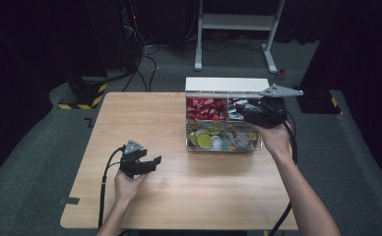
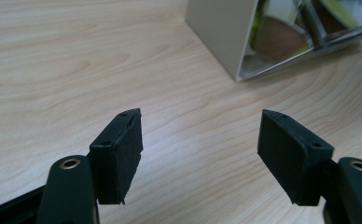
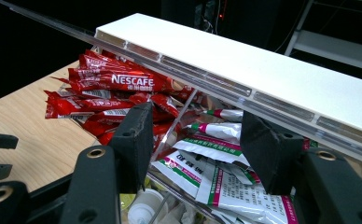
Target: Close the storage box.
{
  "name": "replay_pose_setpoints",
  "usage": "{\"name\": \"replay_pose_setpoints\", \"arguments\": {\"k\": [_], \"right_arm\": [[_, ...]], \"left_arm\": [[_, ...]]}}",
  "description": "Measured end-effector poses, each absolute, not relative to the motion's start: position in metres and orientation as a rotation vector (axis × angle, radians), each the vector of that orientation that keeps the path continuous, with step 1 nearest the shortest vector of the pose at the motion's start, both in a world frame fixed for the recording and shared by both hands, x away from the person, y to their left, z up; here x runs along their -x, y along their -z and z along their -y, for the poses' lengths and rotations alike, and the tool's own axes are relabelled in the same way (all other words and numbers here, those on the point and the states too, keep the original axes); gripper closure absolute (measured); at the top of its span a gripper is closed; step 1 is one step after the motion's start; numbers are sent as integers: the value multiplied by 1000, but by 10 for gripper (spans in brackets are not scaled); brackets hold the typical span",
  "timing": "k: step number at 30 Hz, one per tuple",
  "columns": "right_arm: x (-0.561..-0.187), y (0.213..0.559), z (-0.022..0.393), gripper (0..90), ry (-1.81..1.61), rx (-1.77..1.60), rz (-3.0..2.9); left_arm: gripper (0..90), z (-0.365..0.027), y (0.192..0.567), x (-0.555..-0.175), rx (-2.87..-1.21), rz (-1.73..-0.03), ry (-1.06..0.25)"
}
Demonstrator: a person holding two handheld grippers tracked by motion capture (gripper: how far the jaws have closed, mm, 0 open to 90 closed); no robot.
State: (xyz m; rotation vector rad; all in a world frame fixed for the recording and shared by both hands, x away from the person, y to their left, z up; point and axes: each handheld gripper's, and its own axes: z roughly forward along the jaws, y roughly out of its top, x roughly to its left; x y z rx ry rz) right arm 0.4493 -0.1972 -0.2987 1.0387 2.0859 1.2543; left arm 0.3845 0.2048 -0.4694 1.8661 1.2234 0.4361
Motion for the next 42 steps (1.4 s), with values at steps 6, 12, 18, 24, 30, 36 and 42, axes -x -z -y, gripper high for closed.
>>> {"name": "replay_pose_setpoints", "arguments": {"k": [6,12,18,24,30,36,42], "right_arm": [[-450,298,198,452,-1258,-1038,-2084],[-452,297,199,454,-1261,-1041,-2076],[-454,295,199,455,-1264,-1047,-2070],[-454,293,199,456,-1259,-1049,-2073],[-455,293,198,456,-1262,-1056,-2072],[-455,292,199,458,-1261,-1045,-2071],[-456,292,199,458,-1262,-1046,-2071]], "left_arm": [[345,-192,444,-389,-1862,-1135,-457],[383,-183,428,-396,-1869,-1088,-452],[416,-175,411,-401,-1842,-1045,-447],[425,-169,394,-405,-1831,-1006,-452],[429,-165,381,-410,-1812,-971,-423],[432,-159,368,-413,-1802,-937,-427],[477,-153,357,-416,-1793,-911,-438]]}}
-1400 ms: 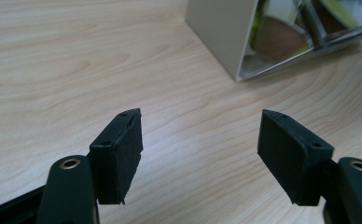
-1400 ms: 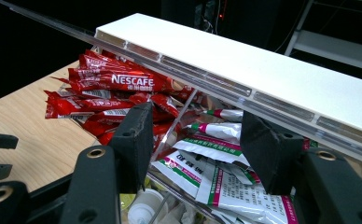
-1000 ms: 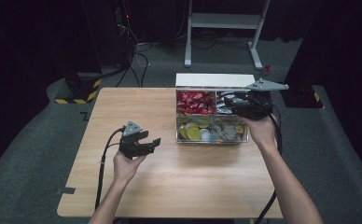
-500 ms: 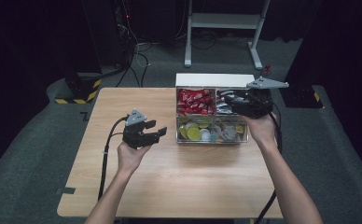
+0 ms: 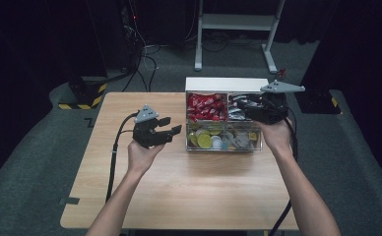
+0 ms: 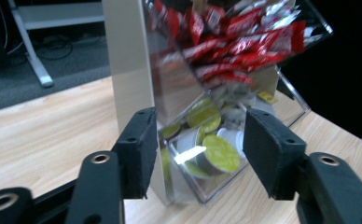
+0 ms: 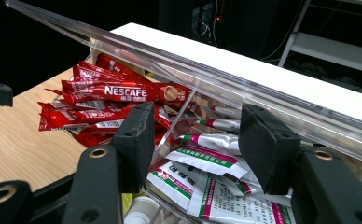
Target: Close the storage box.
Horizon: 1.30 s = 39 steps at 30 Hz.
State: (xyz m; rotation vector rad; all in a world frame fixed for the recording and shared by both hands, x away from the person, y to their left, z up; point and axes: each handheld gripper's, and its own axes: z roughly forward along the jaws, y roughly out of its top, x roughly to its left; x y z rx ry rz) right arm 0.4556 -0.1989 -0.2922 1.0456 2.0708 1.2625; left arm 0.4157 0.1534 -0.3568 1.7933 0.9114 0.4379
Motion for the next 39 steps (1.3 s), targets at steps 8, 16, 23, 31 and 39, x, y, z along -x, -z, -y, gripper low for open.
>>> {"name": "replay_pose_setpoints", "arguments": {"k": [8,16,23,31,39], "right_arm": [[-456,292,200,465,-1268,-1045,-2074],[-456,292,201,470,-1274,-1050,-2074],[-457,292,204,471,-1272,-1058,-2073],[-458,292,204,473,-1273,-1060,-2076],[-457,291,206,473,-1272,-1064,-2075]], "left_arm": [[502,-141,342,-422,-1790,-874,-444],[517,-132,335,-430,-1786,-862,-436],[550,-121,330,-440,-1791,-862,-429],[572,-107,327,-448,-1820,-856,-436],[605,-95,326,-459,-1845,-870,-457]]}}
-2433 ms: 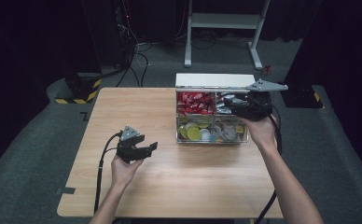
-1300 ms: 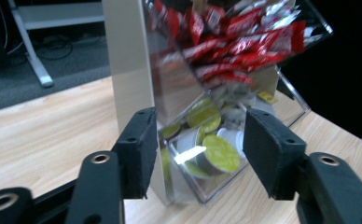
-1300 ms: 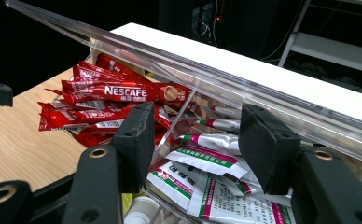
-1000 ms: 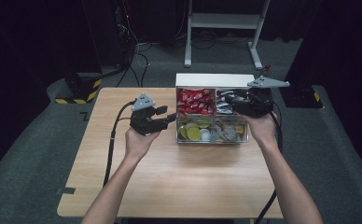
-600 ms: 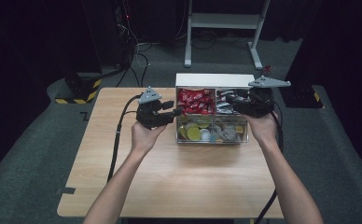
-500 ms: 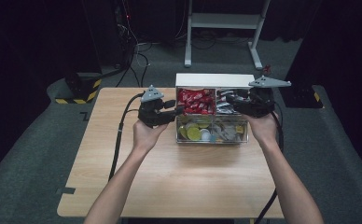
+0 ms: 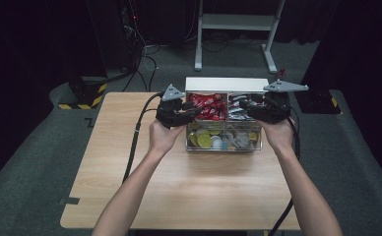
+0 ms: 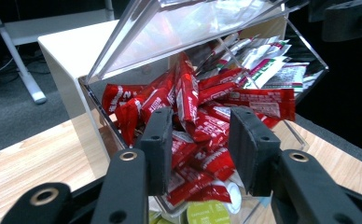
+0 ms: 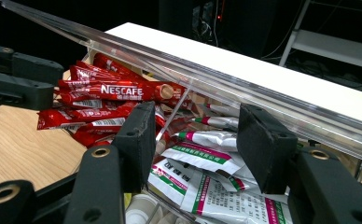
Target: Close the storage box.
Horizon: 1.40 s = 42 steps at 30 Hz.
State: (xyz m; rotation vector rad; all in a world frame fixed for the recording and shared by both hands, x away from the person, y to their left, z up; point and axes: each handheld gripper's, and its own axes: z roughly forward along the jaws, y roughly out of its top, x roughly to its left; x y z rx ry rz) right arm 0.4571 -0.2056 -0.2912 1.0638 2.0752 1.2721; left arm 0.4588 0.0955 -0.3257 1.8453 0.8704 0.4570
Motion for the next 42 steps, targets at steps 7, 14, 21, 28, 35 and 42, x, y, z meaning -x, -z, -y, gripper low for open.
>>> {"name": "replay_pose_setpoints", "arguments": {"k": [7,14,21,28,35,42], "right_arm": [[-457,291,206,473,-1273,-1067,-2072],[-457,291,206,473,-1273,-1064,-2074],[-457,291,206,473,-1272,-1063,-2073],[-458,292,205,473,-1270,-1067,-2074],[-459,292,204,473,-1266,-1067,-2076],[-459,292,204,473,-1265,-1070,-2076]], "left_arm": [[624,-90,327,-467,-1854,-886,-460],[642,-80,328,-472,-1871,-884,-460],[676,-75,330,-475,-1869,-891,-468],[719,-76,330,-477,-1859,-905,-470],[782,-75,329,-479,-1868,-916,-479],[823,-72,327,-477,-1883,-898,-502]]}}
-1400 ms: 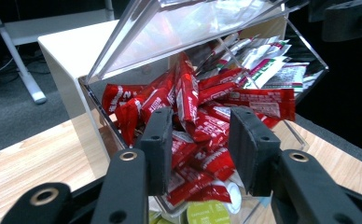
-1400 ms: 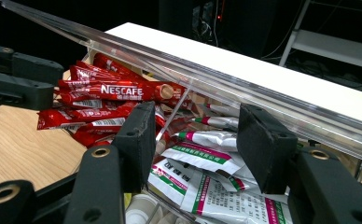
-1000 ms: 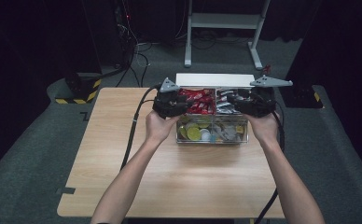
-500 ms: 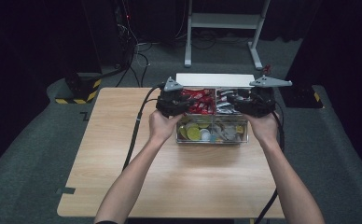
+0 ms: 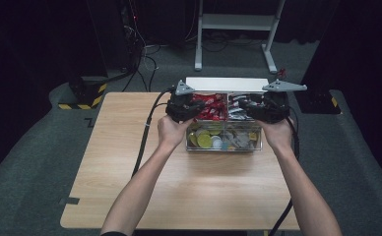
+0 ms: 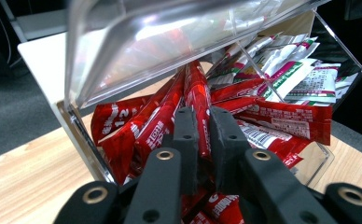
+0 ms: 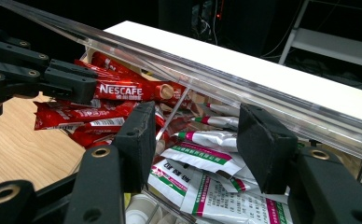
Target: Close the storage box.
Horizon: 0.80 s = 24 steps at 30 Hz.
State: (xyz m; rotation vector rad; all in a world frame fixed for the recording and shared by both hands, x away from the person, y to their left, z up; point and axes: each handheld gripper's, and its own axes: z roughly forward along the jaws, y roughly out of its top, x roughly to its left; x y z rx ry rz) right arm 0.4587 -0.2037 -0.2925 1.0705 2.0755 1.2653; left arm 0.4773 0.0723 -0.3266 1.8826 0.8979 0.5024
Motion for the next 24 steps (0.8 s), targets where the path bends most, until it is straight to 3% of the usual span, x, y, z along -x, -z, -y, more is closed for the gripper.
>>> {"name": "replay_pose_setpoints", "arguments": {"k": [24], "right_arm": [[-459,292,204,472,-1269,-1073,-2076]], "left_arm": [[858,-91,315,-456,-1876,-812,-507]]}}
